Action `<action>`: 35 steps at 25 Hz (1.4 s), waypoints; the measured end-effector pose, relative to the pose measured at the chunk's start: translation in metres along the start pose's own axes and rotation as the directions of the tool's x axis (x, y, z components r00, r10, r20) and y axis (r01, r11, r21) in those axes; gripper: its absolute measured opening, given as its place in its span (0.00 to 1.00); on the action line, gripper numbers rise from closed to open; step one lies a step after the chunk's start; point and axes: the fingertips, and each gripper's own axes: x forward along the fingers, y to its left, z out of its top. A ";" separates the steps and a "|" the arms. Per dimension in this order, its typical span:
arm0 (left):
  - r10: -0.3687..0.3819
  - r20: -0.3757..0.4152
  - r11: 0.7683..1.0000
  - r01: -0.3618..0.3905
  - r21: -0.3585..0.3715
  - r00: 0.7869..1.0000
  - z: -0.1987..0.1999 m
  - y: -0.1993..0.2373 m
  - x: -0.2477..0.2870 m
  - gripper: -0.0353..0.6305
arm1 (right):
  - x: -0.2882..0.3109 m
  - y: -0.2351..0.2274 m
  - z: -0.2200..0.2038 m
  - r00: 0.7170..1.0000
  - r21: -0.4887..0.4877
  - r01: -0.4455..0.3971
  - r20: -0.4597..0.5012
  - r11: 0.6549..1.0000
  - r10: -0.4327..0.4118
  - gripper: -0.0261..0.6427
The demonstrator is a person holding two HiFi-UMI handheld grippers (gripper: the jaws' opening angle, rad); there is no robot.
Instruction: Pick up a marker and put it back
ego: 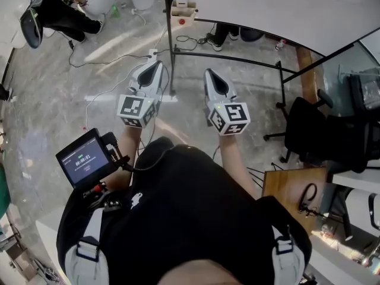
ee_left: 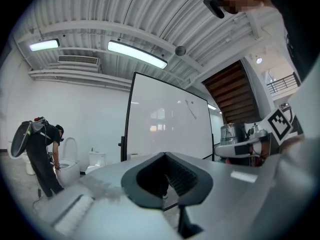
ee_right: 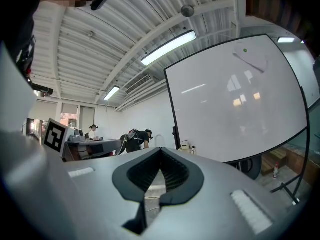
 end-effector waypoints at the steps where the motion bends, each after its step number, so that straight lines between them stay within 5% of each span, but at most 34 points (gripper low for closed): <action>1: 0.002 -0.008 1.000 -0.002 -0.009 1.000 -0.001 0.000 0.002 0.06 | 0.002 -0.003 0.000 1.000 0.002 0.004 -0.001 1.000 -0.004 0.05; 16: -0.056 0.022 0.998 0.056 -0.019 0.998 -0.001 0.025 0.063 0.06 | 0.051 -0.031 0.005 0.999 -0.013 0.047 0.013 0.999 -0.047 0.05; 22: -0.102 0.021 0.995 0.102 -0.007 0.995 0.003 0.100 0.129 0.06 | 0.150 -0.046 0.009 0.997 -0.019 0.079 0.000 0.997 -0.079 0.05; 35: -0.211 0.009 0.977 0.211 0.016 0.977 -0.007 0.166 0.204 0.06 | 0.241 -0.078 0.005 0.981 -0.041 0.192 -0.002 0.981 -0.192 0.05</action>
